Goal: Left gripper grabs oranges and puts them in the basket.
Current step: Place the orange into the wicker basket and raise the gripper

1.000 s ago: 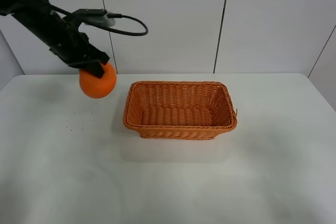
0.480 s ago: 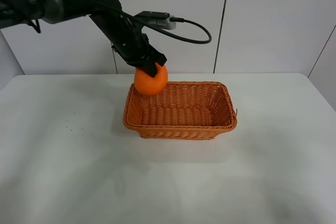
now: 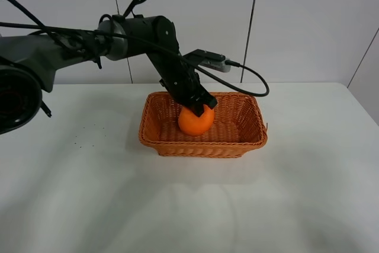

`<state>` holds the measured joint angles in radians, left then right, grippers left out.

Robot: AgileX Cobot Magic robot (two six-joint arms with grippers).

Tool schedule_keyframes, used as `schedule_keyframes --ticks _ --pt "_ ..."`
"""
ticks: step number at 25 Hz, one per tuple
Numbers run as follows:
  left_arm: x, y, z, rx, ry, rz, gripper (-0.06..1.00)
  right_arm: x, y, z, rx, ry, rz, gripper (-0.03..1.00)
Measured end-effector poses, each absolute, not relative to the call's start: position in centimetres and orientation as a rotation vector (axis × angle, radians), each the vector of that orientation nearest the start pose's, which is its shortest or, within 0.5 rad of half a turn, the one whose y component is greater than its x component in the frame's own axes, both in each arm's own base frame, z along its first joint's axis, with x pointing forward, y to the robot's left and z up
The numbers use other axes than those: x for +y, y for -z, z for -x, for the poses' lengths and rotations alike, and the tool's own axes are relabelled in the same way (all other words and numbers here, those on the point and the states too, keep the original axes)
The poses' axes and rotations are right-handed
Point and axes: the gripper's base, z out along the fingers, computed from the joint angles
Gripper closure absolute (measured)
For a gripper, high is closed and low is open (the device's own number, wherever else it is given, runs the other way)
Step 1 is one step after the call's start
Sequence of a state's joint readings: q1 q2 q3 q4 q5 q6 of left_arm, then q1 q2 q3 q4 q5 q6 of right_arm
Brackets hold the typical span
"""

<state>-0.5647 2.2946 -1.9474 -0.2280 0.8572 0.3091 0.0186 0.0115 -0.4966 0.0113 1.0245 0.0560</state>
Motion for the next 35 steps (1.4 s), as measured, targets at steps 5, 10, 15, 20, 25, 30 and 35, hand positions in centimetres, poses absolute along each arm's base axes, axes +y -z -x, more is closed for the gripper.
schedule_keyframes --ticks 5,10,15,20,25,30,35 --pt "-29.1 -17.1 -42.3 2.503 0.359 -1.01 0.74 0.1 -27.9 0.1 2.023 -0.061 -0.038 0.27" --pt "-29.3 -17.0 -42.7 2.484 0.36 -1.003 0.74 0.1 -27.9 0.1 2.023 -0.061 -0.038 0.27" --pt "-29.4 -16.2 -42.9 2.491 0.359 -1.002 0.74 0.1 -27.9 0.1 2.023 -0.061 -0.038 0.27" --pt "-29.5 -15.1 -42.9 2.512 0.357 -1.007 0.74 0.1 -27.9 0.1 2.023 -0.061 -0.038 0.27" --pt "-29.5 -14.8 -43.0 2.512 0.36 -1.002 0.74 0.1 -27.9 0.1 2.023 -0.061 -0.038 0.27" --pt "-29.5 -14.8 -43.0 2.514 0.36 -1.004 0.72 0.1 -27.9 0.1 2.023 -0.061 -0.038 0.27" --pt "-29.5 -14.8 -42.9 2.525 0.36 -1.01 0.35 0.1 -27.9 0.1 2.023 -0.061 -0.038 0.27"
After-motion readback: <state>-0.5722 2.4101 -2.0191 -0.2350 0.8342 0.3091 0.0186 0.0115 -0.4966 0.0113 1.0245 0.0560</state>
